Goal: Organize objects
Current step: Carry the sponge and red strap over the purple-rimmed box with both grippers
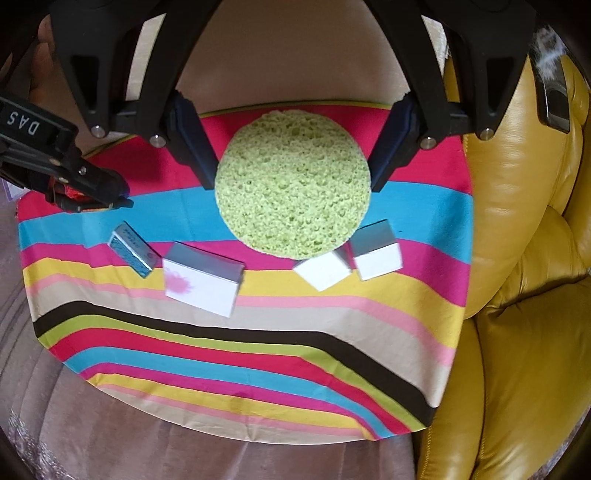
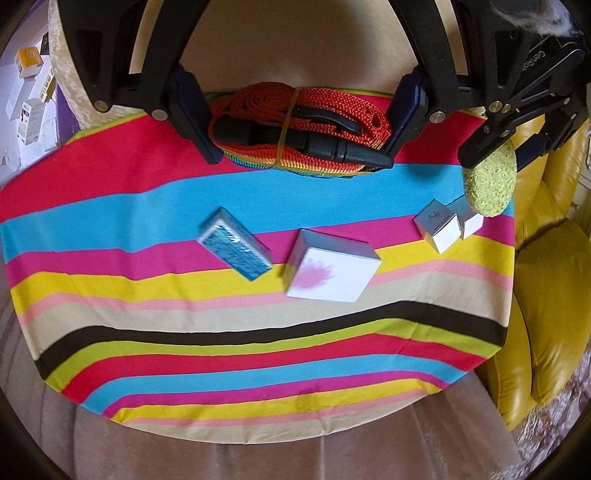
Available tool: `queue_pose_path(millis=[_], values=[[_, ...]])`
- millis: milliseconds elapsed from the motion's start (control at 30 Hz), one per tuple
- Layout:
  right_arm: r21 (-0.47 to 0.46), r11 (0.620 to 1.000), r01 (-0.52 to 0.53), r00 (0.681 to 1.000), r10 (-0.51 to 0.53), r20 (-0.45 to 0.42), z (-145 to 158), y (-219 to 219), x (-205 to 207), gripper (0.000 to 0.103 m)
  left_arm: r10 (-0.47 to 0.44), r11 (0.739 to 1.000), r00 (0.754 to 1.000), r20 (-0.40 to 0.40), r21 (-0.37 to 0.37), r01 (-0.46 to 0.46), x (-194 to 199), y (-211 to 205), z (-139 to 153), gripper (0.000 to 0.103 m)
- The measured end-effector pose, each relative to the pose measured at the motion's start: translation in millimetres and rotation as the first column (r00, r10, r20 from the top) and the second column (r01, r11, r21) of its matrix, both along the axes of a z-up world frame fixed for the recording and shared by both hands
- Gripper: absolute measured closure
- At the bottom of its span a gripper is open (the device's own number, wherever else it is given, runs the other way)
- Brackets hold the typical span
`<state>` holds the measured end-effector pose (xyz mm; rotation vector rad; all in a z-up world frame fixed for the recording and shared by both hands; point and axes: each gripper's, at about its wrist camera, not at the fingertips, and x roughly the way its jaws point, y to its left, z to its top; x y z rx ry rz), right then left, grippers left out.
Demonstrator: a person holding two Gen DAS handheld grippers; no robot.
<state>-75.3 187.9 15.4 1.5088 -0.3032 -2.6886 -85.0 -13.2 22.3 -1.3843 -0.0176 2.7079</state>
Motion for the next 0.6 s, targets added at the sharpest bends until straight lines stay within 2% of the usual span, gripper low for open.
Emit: queue_pose_path(millis=[333,600], values=[[-0.035,0.998,0.050,0.999,-0.051,-0.020,7.6,37.0,20.4,0.020,-0.062,0.998,0.998,-0.010,-0.013,0.061,8.6,39.8,9.6,0.020],[-0.015,0.995,0.101,0.994,-0.102,-0.049,13.5,67.8,39.0,0.020,-0.109,0.994,0.994,-0.012,-0.014,0.109,14.3,67.1,15.2,0.020]])
